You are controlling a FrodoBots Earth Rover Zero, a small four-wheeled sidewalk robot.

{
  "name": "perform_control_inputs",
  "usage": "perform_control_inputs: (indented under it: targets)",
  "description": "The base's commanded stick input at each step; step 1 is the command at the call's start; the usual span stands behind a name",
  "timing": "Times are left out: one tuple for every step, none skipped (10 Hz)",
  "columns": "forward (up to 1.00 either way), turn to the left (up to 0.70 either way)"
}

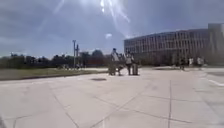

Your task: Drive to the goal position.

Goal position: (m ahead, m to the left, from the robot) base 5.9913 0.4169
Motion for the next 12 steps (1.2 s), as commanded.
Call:
perform_control_inputs:
  targets:
    - [0.00, -0.48]
    - [0.00, -0.48]
    - [0.00, -0.48]
    - [0.00, -0.48]
    - [0.00, -0.48]
    - [0.16, -0.29]
    - [0.36, -0.66]
    - [0.50, -0.45]
    - [0.50, -0.08]
    - [0.50, -0.03]
    - [0.50, 0.00]
    - [0.50, 0.00]
